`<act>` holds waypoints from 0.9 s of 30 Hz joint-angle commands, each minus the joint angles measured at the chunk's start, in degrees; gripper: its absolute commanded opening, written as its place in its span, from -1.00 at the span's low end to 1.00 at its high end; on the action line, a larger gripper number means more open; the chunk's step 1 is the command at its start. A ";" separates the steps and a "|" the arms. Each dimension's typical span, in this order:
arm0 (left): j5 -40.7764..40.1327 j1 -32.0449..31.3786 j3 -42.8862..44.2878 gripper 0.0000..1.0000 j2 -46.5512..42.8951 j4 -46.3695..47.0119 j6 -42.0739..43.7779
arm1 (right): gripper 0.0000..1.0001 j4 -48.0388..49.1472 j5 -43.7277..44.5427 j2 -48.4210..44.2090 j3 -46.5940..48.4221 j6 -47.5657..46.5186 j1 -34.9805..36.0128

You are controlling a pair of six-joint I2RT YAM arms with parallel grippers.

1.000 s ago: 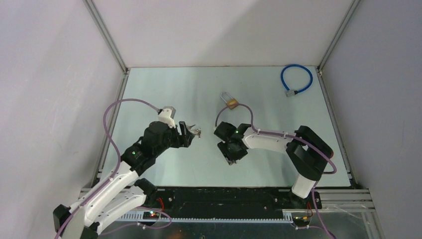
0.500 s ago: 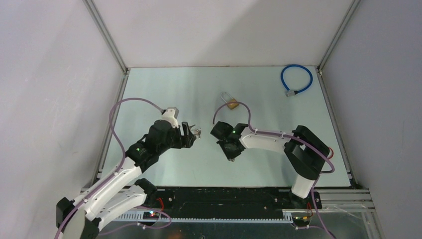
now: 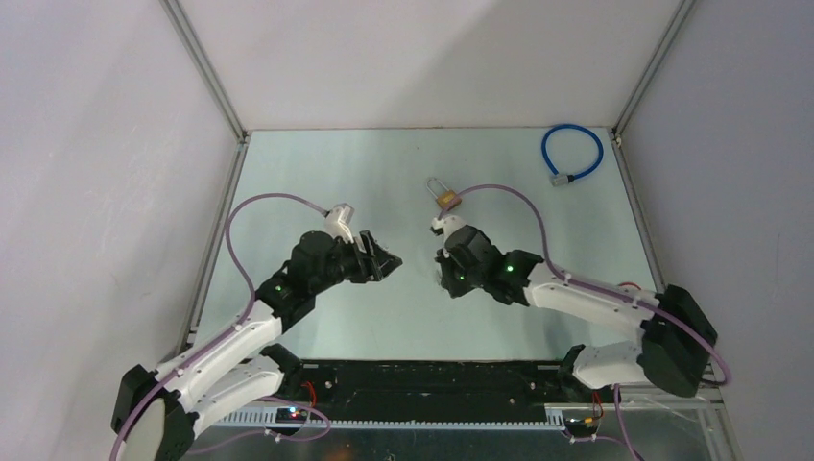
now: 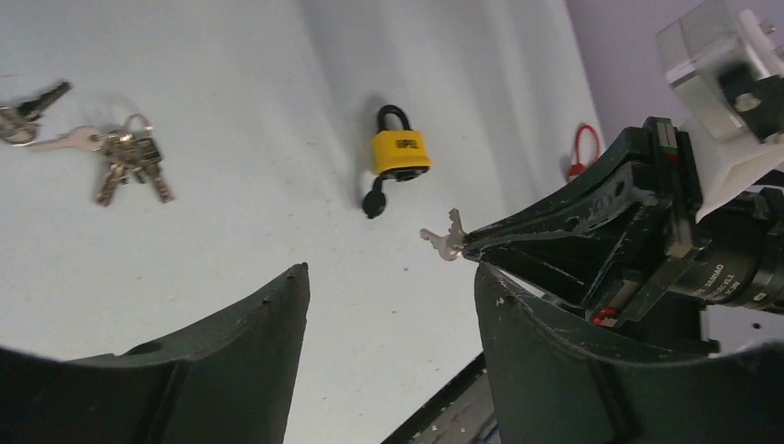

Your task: Unlock with the key

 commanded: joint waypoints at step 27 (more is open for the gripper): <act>20.22 -9.10 6.00 -0.02 4.81 32.46 5.74 | -1.00 33.73 -35.48 -25.83 -12.04 8.29 -9.96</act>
